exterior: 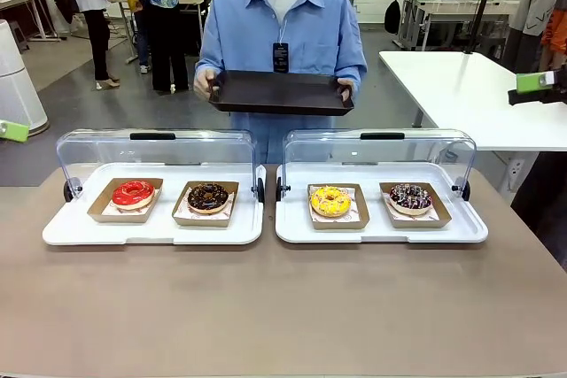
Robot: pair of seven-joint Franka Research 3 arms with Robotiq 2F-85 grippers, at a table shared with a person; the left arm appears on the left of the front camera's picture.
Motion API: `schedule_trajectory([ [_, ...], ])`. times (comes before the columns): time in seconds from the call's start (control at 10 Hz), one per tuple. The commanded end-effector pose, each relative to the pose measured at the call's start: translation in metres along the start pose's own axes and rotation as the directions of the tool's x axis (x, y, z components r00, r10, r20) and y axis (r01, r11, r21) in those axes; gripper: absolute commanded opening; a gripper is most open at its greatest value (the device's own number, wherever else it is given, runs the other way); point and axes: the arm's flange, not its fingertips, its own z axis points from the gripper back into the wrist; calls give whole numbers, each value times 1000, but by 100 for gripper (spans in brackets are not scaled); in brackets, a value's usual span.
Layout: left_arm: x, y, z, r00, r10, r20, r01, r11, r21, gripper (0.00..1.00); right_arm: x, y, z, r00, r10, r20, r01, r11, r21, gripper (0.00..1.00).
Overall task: Provide the desired donut to the person.
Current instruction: Pick up and lift the Paper togo box containing the Donut pointed at by the person.
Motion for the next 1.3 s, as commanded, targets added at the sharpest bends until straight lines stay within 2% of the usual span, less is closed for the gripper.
schedule_trajectory([
  [0.0, -17, -7, -1, 994, -81, -70, 82, 997, 5, 100, -6, 2, 1, 989, 78, -126, -79, 997, -3, 100],
  [0.1, -18, -10, -1, 985, -134, -112, 135, 991, -3, 100, -7, 5, 2, 968, 132, -212, -136, 991, -8, 100],
  [0.3, -18, -13, -1, 965, -213, -155, 212, 977, -21, 100, -9, 9, 3, 927, 203, -314, -215, 977, -5, 100],
  [0.6, -19, -17, 0, 947, -264, -186, 263, 964, -29, 100, -11, 10, 2, 907, 239, -348, -252, 968, 8, 100],
  [0.7, -19, -21, -4, 924, -319, -211, 319, 947, -35, 100, -11, 12, 1, 903, 252, -349, -263, 965, 16, 100],
  [0.8, -7, -14, 0, 954, -234, -186, 235, 972, -18, 100, -11, 10, 2, 917, 208, -339, -223, 975, -7, 100],
  [1.2, -7, -14, 0, 954, -234, -186, 235, 972, -18, 100, -11, 10, 2, 917, 208, -339, -223, 975, -7, 100],
])
